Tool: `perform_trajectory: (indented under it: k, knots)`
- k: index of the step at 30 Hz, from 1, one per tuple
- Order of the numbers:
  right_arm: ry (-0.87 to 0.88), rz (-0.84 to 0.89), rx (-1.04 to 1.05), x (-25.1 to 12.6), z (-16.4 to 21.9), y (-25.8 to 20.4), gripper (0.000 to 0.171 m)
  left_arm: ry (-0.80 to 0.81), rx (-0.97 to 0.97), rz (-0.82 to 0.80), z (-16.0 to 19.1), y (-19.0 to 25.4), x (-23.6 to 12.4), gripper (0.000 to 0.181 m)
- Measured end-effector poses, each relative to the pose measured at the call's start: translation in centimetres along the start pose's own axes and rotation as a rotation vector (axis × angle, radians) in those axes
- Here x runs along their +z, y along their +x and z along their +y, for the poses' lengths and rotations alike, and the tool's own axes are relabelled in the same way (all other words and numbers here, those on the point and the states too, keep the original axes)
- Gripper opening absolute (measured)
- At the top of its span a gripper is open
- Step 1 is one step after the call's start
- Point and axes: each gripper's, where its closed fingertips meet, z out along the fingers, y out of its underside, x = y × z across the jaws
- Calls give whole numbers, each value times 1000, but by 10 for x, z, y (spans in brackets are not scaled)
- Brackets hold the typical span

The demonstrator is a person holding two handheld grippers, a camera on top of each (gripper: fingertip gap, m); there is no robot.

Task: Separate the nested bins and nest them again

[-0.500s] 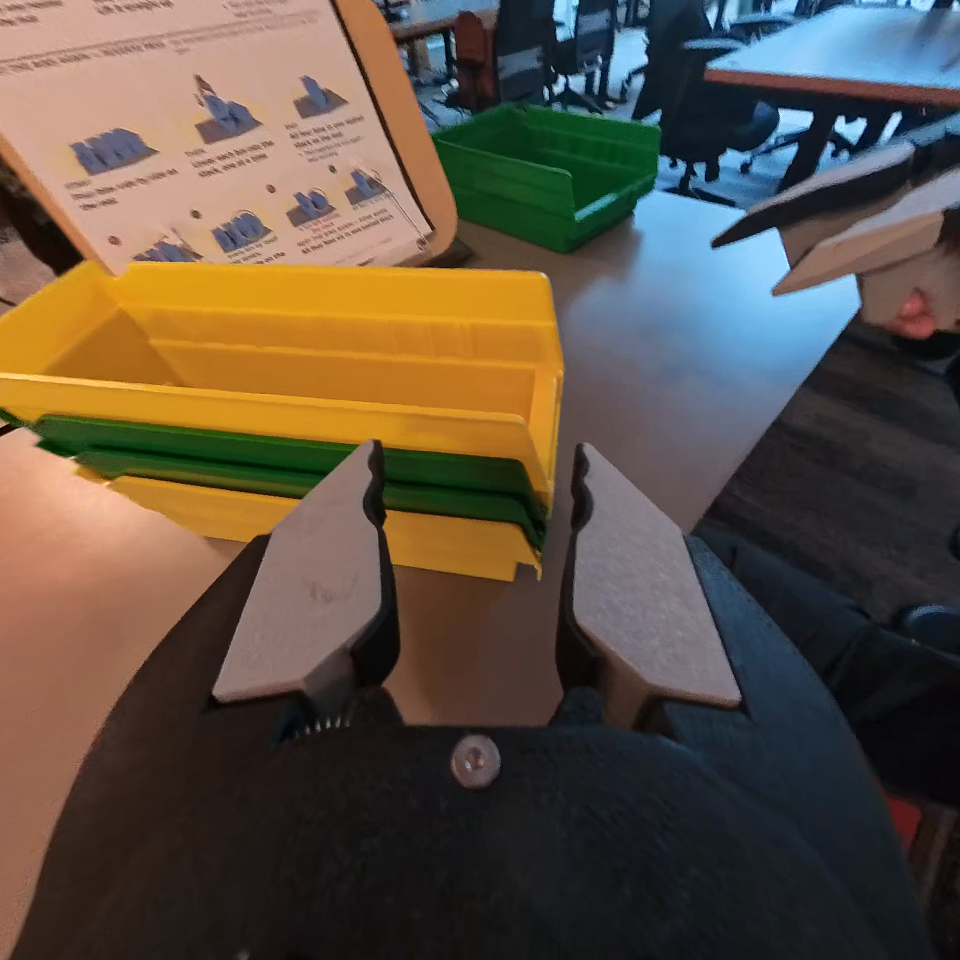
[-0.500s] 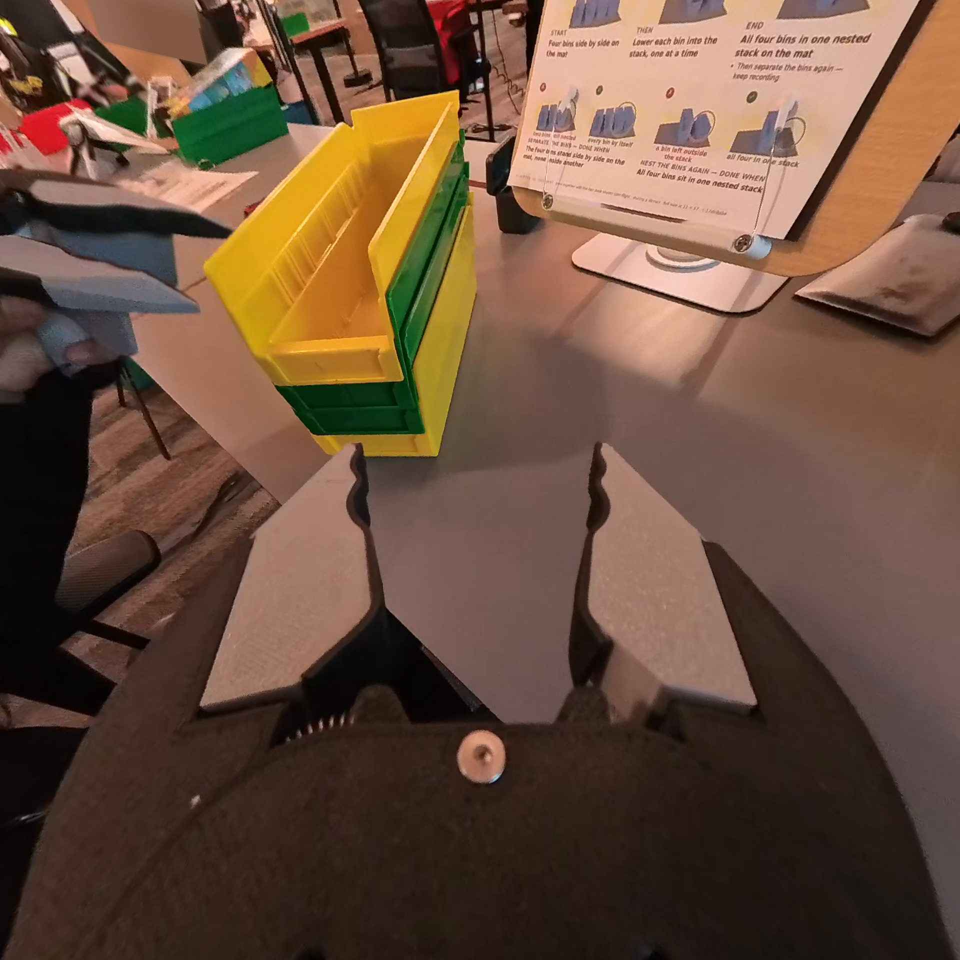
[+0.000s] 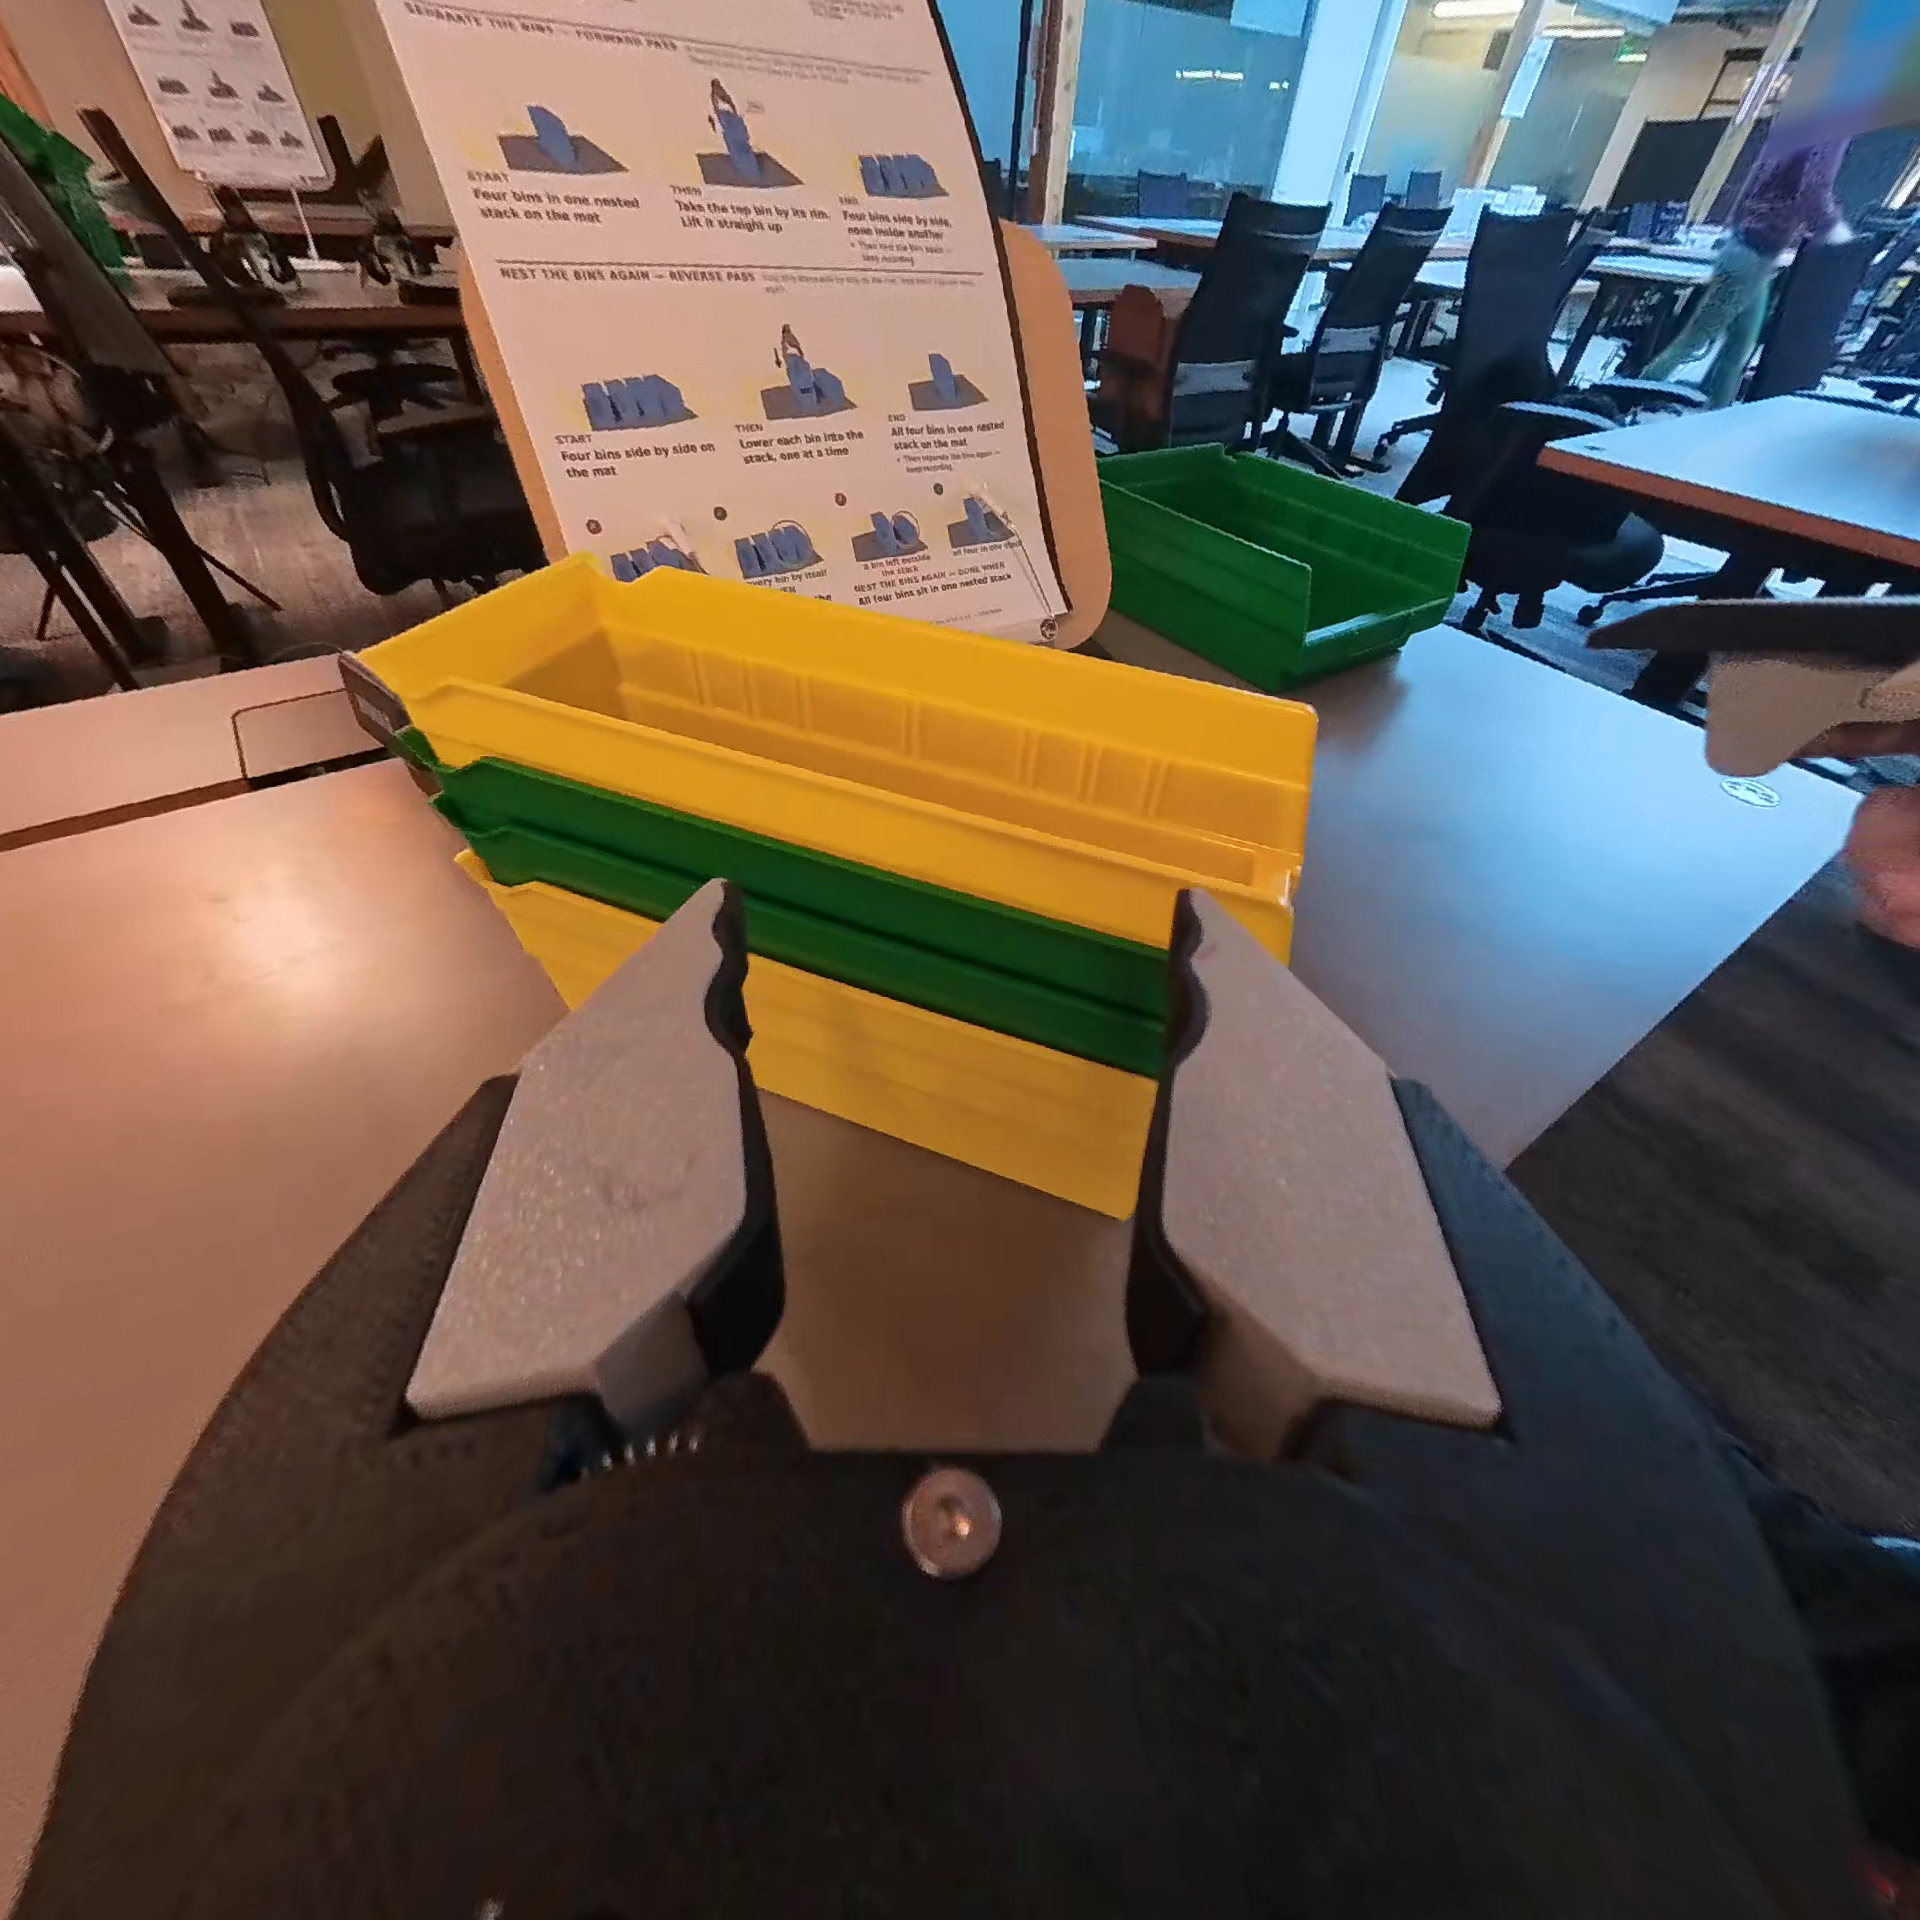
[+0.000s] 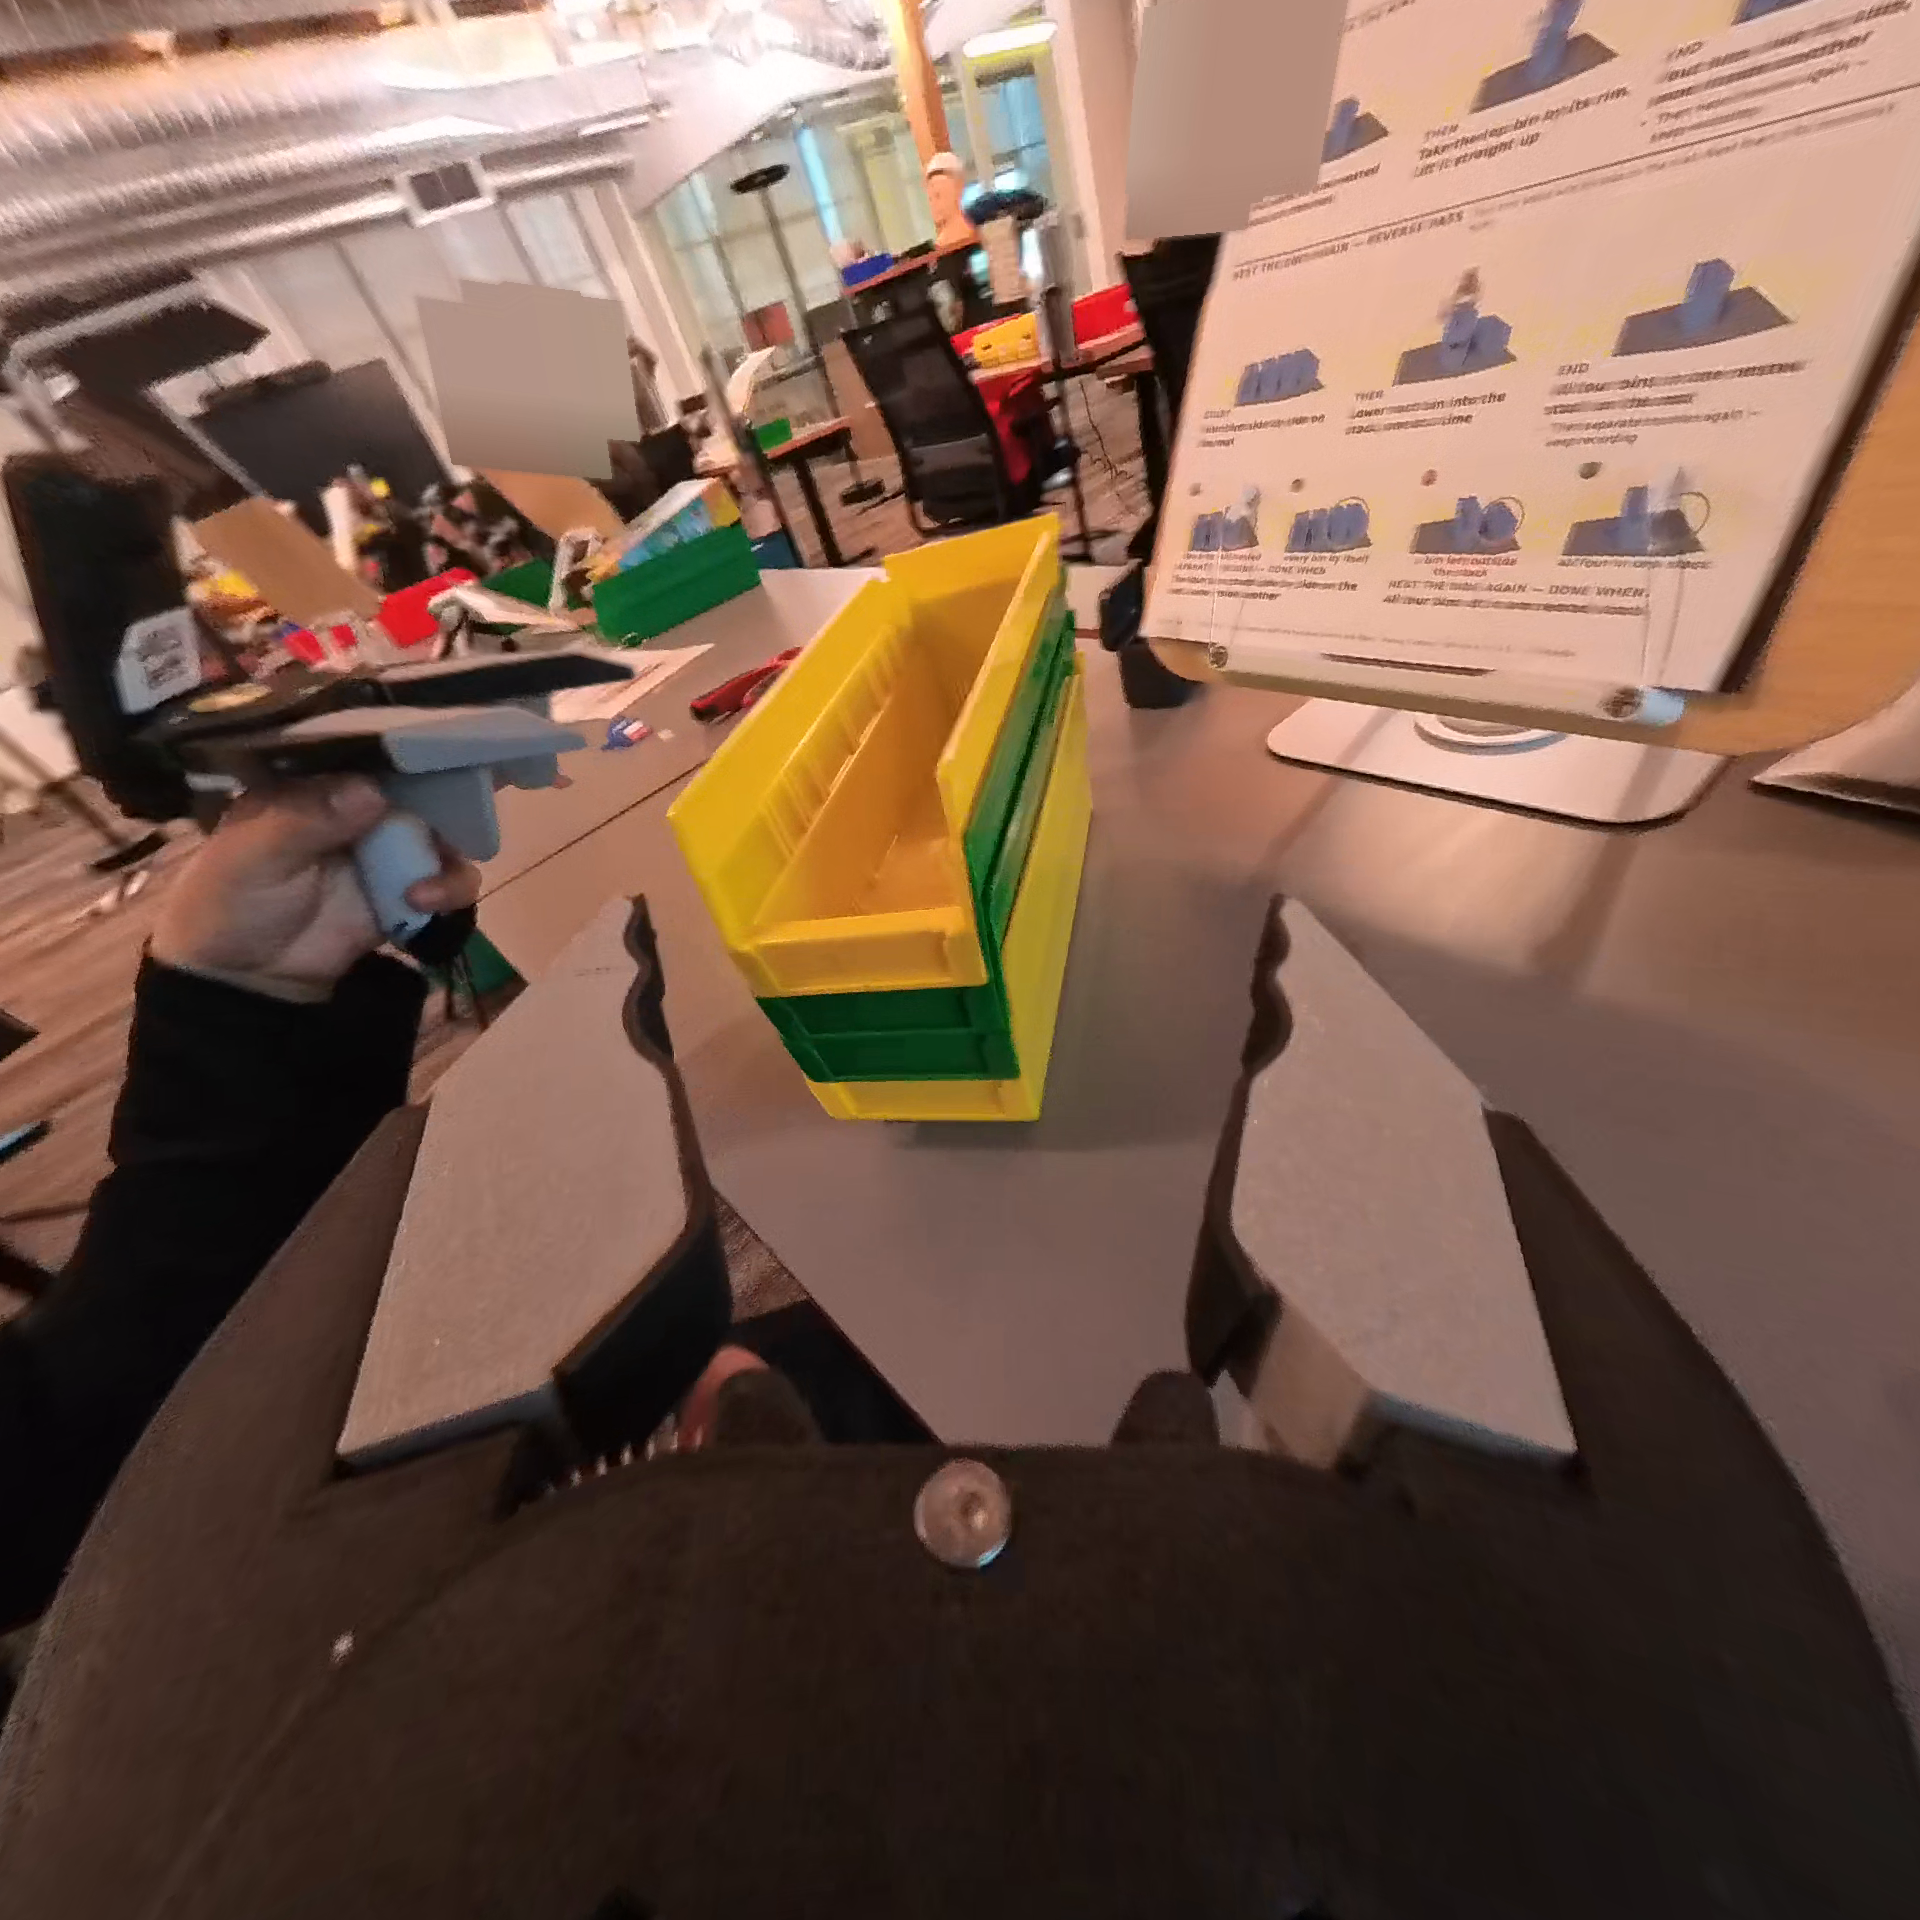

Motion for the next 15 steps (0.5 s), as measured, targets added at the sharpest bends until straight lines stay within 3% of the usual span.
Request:
perform_trajectory:
  k: [2, 6, 8, 10, 12, 15]
  knots:
    - [-20, -32, -13, 8, -1, -7, 131, -5, 6, -11, 0, -4, -2, 80]
    - [-120, 27, -57, 30, -3, -9, 140, 4, 3, -52, -2, -17, -9, 79]
    - [-155, 71, -132, 43, -7, -9, 155, 13, -1, -49, -3, -18, -13, 79]
    - [-125, 121, -210, 58, -21, -11, 152, 23, -2, -54, -6, -20, -16, 79]
    - [-71, 165, -254, 70, -40, -14, 138, 30, -1, -58, -7, -21, -19, 79]
    - [-59, 85, -297, 85, -57, -38, 132, 32, -5, -56, -7, -23, -21, 79]
